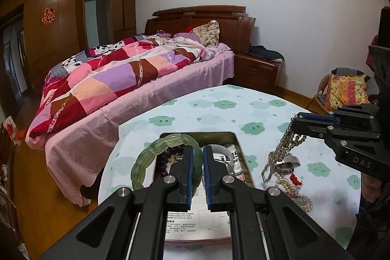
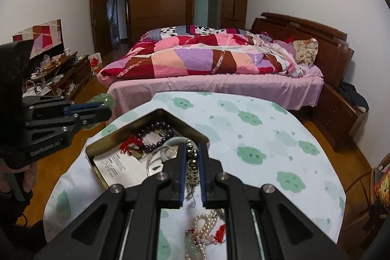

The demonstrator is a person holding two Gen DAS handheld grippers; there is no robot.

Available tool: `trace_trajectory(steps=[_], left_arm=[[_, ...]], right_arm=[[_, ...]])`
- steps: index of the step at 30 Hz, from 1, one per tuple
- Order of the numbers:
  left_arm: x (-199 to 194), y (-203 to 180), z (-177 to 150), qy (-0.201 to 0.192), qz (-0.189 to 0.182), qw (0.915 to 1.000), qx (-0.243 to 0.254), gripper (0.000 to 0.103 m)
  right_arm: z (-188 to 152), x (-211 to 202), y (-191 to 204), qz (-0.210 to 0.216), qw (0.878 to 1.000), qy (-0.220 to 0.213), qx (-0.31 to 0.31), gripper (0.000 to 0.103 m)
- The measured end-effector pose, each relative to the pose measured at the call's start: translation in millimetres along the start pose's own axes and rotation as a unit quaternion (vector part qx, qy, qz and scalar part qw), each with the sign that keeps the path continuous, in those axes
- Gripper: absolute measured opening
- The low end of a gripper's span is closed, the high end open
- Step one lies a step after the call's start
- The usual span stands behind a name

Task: Organize jewelry
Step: 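Lower the green bangle into the tin with the left tool while the right tool drops the gold chain in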

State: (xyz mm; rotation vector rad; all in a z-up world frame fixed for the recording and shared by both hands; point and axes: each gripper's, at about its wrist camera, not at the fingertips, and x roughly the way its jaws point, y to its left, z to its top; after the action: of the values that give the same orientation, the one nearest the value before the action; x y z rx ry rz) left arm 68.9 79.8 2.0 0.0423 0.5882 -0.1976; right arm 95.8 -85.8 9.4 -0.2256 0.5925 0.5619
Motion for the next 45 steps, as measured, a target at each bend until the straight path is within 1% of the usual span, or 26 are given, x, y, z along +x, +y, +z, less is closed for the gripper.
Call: trace_trajectory(steps=[9, 21, 27, 34, 39, 45], left_arm=[[15, 12, -7, 0.016, 0.007, 0.9997, -0.016, 0.007], [18, 15, -8, 0.019, 0.004, 0.9996, -0.018, 0.007], [20, 15, -10, 0.021, -0.001, 0.9996, -0.017, 0.007], [29, 13, -15, 0.032, -0.006, 0.9993, -0.016, 0.007], [39, 10, -22, 0.045, -0.01, 0.9988, -0.016, 0.007], [52, 12, -32, 0.062, -0.013, 0.9978, -0.02, 0.007]], right_arm=[[14, 10, 15, 0.017, 1.0, -0.005, -0.011, 0.011], [33, 1, 20, 0.02, 0.999, -0.029, -0.018, 0.012], [37, 3, 23, 0.025, 0.999, -0.032, -0.019, 0.011], [35, 18, 35, 0.04, 0.999, -0.021, -0.022, 0.012], [25, 36, 41, 0.045, 0.999, -0.003, -0.021, 0.012], [12, 56, 39, 0.049, 0.998, 0.021, -0.011, 0.012]])
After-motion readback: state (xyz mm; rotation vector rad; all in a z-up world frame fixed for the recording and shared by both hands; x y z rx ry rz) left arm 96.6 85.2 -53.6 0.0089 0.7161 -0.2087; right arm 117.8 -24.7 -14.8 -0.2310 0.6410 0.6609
